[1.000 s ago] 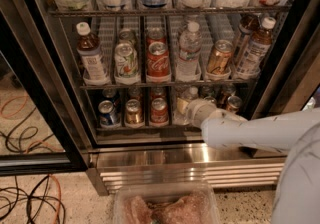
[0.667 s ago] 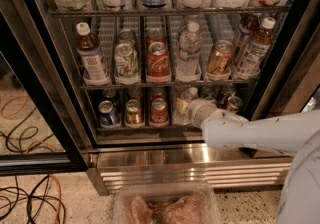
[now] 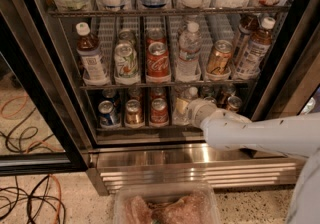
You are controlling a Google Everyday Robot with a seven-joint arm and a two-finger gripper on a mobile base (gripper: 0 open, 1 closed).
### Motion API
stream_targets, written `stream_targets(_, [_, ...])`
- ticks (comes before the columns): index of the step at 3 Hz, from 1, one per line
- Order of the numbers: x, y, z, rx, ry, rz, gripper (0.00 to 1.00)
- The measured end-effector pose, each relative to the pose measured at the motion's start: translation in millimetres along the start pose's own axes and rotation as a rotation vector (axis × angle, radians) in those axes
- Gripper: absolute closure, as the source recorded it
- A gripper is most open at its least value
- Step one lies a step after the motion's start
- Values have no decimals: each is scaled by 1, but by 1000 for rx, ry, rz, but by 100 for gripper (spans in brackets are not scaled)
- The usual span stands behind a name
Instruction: Pick water bottle from bottom shelf of fridge
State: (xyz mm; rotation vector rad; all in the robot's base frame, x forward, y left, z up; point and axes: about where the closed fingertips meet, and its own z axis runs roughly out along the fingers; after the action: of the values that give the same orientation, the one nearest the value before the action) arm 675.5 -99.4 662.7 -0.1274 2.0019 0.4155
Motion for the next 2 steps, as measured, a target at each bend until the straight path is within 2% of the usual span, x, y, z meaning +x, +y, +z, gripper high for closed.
stream_targets(2, [-8,8,-9,-25,-2,8,100])
